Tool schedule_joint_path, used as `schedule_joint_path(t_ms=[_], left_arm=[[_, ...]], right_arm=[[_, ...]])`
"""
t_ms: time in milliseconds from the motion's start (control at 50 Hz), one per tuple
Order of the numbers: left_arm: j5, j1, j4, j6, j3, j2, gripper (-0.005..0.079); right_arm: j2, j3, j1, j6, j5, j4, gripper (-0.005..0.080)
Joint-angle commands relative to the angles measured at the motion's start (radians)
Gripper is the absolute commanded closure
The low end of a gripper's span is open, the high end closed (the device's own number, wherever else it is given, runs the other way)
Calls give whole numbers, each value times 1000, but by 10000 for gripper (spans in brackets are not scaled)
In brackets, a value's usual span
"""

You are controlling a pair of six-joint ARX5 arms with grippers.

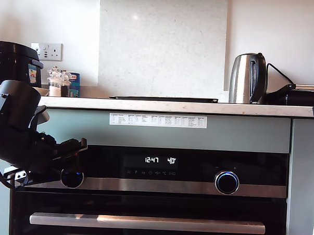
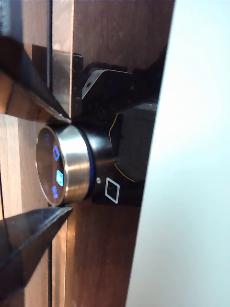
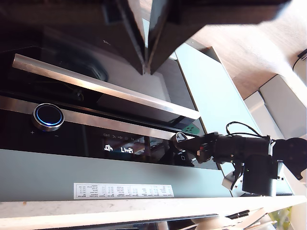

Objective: Switch the oven into grill with fan mode by turning the left rotary switch to the symbol with a fan and a grill above it

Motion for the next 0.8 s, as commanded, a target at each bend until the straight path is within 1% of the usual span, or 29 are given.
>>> schedule_joint_path(t_ms=[0, 100, 280, 480, 660, 780], left_arm=[[-51, 24, -38, 20, 31, 53, 424], [-51, 21, -50, 34, 31, 53, 424], [-52, 11, -63, 146, 31, 53, 424], [-60, -2, -62, 234, 31, 53, 424], [-74, -6, -61, 275, 31, 53, 424], [-80, -8, -61, 278, 31, 53, 424]], right_arm=[[-6, 3, 4, -2, 0, -2, 765], [-6, 3, 4, -2, 0, -2, 765], [-6, 3, 4, -2, 2, -1, 765], [-6, 3, 4, -2, 2, -2, 765], [-6, 3, 4, -2, 2, -2, 765], [-6, 3, 4, -2, 2, -2, 765]])
